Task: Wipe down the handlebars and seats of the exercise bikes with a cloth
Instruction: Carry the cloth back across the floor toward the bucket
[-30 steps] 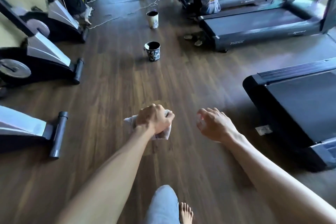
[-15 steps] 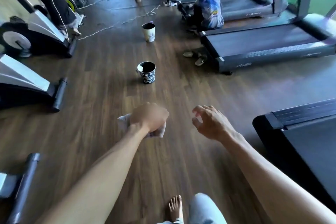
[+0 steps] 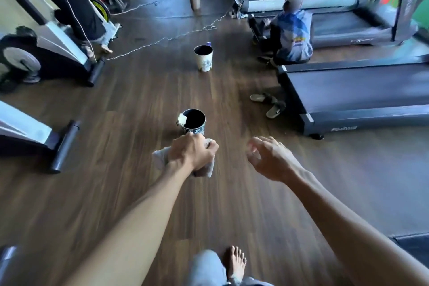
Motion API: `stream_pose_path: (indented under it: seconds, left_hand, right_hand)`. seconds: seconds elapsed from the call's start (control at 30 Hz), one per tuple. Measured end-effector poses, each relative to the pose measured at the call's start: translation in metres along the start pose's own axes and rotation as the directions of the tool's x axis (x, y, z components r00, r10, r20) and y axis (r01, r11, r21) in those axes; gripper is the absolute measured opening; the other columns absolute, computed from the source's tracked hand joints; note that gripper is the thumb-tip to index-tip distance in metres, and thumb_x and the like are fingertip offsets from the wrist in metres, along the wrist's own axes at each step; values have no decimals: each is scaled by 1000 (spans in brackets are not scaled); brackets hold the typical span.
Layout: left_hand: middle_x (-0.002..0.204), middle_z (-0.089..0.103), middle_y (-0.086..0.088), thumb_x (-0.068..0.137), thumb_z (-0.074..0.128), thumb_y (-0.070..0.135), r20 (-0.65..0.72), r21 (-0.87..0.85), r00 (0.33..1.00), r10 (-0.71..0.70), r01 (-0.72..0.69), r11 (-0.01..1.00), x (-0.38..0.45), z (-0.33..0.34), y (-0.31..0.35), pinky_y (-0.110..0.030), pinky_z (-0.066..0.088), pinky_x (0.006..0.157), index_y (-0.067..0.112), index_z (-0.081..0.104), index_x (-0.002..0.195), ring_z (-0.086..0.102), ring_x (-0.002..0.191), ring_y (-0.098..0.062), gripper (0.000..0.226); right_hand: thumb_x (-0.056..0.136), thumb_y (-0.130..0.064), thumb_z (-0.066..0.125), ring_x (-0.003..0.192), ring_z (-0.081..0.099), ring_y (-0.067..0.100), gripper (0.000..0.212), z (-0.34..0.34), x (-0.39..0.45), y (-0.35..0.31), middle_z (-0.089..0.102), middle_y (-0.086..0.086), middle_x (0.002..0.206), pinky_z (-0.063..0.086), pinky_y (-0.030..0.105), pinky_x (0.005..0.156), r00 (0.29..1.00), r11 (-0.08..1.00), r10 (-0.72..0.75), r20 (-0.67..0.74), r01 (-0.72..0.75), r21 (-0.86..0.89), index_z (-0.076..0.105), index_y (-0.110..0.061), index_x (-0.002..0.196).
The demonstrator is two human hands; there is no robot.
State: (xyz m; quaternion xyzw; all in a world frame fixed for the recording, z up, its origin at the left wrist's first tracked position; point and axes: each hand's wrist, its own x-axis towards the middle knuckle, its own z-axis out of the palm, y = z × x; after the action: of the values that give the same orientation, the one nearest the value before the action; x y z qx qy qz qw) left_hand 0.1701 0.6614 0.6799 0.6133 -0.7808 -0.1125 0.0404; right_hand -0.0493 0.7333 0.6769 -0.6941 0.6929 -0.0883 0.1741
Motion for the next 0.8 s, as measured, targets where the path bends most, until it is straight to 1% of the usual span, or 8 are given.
stream_pose_path:
  seconds: [0.23, 0.33, 0.4, 0.53, 0.6, 0.67, 0.77, 0.8]
  left_hand:
    - [67, 54, -2, 96, 48, 44, -52, -97, 992, -117, 111, 989, 181, -8, -16, -32, 36, 69, 20, 48, 57, 51, 69, -28, 47]
    - [71, 58, -4, 94, 50, 43, -93, -172, 979, -181, 163, 971, 265, -16, -28, -31, 36, 68, 17, 48, 57, 56, 72, -32, 46]
    - [66, 56, -4, 92, 49, 42, -99, -231, 964, -246, 218, 948, 317, -23, -39, -32, 37, 67, 12, 52, 60, 58, 71, -35, 44]
    - [70, 65, -12, 84, 44, 46, -19, -352, 916, -400, 368, 861, 422, -36, -58, -33, 43, 66, 9, 58, 65, 60, 70, -36, 44]
    - [80, 71, -19, 79, 41, 52, 31, -434, 888, -458, 425, 795, 470, -38, -69, -33, 49, 69, 8, 66, 73, 66, 77, -35, 50]
    - [88, 72, -19, 83, 38, 56, 71, -530, 888, -455, 420, 737, 505, -42, -76, -36, 52, 75, 10, 69, 80, 69, 86, -32, 56]
    - [74, 59, -4, 88, 22, 59, 110, -649, 925, -365, 345, 678, 555, -48, -84, -42, 49, 78, 19, 49, 69, 57, 75, -24, 52]
    - [70, 49, -3, 84, 25, 60, 133, -728, 912, -387, 355, 586, 572, -55, -83, -39, 49, 73, 21, 43, 68, 51, 67, -19, 45]
  right_hand:
    - [97, -35, 51, 113, 54, 18, 21, -28, 200, 19, 64, -5, 114, 44, 34, 90, 992, 995, -101, 78, 102, -9, 60, -23, 111]
    - [95, -32, 52, 110, 58, 20, 17, -32, 293, 22, 66, -6, 111, 48, 37, 92, 982, 988, -152, 109, 152, 16, 61, -24, 108]
    - [94, -32, 53, 105, 62, 20, 16, -40, 350, 18, 67, -8, 106, 49, 35, 86, 977, 986, -163, 136, 158, 44, 62, -25, 106]
    - [88, -40, 52, 90, 67, 19, 19, -58, 455, 7, 68, -10, 96, 56, 40, 82, 954, 972, -198, 224, 162, 170, 63, -30, 100]
    - [93, -30, 59, 86, 68, 17, 8, -64, 506, 2, 71, -6, 92, 56, 38, 83, 944, 938, -254, 212, 186, 293, 66, -27, 96]
    - [96, -24, 62, 83, 66, 10, 7, -66, 549, -4, 71, -6, 88, 52, 31, 81, 932, 905, -288, 219, 190, 380, 67, -25, 91]
    - [99, -37, 63, 66, 50, 4, 30, -67, 620, -11, 57, -11, 73, 40, 24, 65, 905, 894, -300, 302, 155, 420, 60, -13, 81]
    - [98, -39, 65, 61, 43, 6, 37, -65, 647, -11, 48, -12, 68, 36, 24, 60, 905, 888, -294, 306, 140, 439, 51, -14, 74]
